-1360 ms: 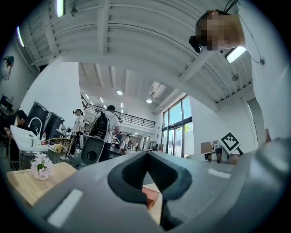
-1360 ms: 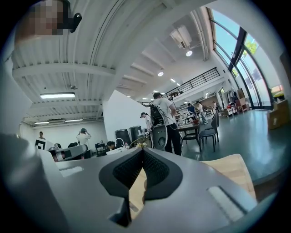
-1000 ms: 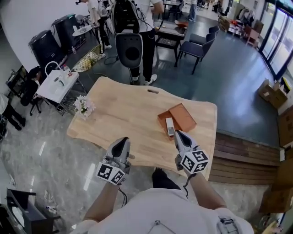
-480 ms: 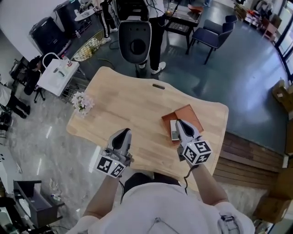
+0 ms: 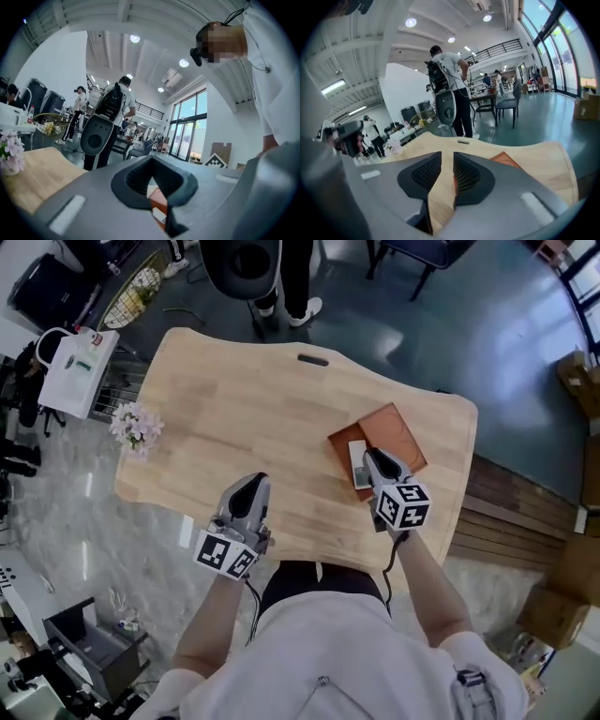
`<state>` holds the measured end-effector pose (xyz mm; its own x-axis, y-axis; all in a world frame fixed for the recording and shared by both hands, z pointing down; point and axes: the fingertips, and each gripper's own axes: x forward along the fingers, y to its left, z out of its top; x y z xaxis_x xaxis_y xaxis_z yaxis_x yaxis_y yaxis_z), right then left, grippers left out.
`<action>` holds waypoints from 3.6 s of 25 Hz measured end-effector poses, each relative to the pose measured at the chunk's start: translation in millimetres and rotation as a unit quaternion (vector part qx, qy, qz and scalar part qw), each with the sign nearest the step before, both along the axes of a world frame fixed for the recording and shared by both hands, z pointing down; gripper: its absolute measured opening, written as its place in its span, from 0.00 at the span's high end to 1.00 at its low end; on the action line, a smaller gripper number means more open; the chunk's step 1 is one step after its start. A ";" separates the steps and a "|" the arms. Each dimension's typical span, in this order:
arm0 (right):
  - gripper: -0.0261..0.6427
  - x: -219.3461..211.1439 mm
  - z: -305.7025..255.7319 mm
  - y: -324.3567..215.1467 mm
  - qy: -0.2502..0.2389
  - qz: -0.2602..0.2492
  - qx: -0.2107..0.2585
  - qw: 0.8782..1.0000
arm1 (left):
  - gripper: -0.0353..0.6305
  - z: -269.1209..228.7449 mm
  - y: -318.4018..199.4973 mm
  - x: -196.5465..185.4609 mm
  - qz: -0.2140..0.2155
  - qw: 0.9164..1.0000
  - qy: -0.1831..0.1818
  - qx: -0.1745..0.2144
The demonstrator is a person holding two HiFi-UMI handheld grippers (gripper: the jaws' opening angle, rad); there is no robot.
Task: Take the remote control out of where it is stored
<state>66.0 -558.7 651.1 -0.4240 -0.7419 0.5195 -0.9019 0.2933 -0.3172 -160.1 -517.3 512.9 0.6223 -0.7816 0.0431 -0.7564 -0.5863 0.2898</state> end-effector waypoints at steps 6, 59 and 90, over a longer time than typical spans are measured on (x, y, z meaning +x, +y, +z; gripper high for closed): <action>0.67 17.3 123.1 2.8 0.077 0.000 -0.146 0.986 | 0.94 45.9 -1.6 -3.4 0.004 0.998 0.003 -0.058; 0.54 -10.3 -60.2 -26.2 0.044 0.034 0.052 0.997 | 0.94 4.2 -16.1 -26.7 0.020 1.000 0.005 0.006; 0.54 -13.1 -246.4 -5.9 -0.001 0.047 0.275 0.960 | 0.94 -129.8 -56.7 14.1 0.045 0.987 0.007 0.156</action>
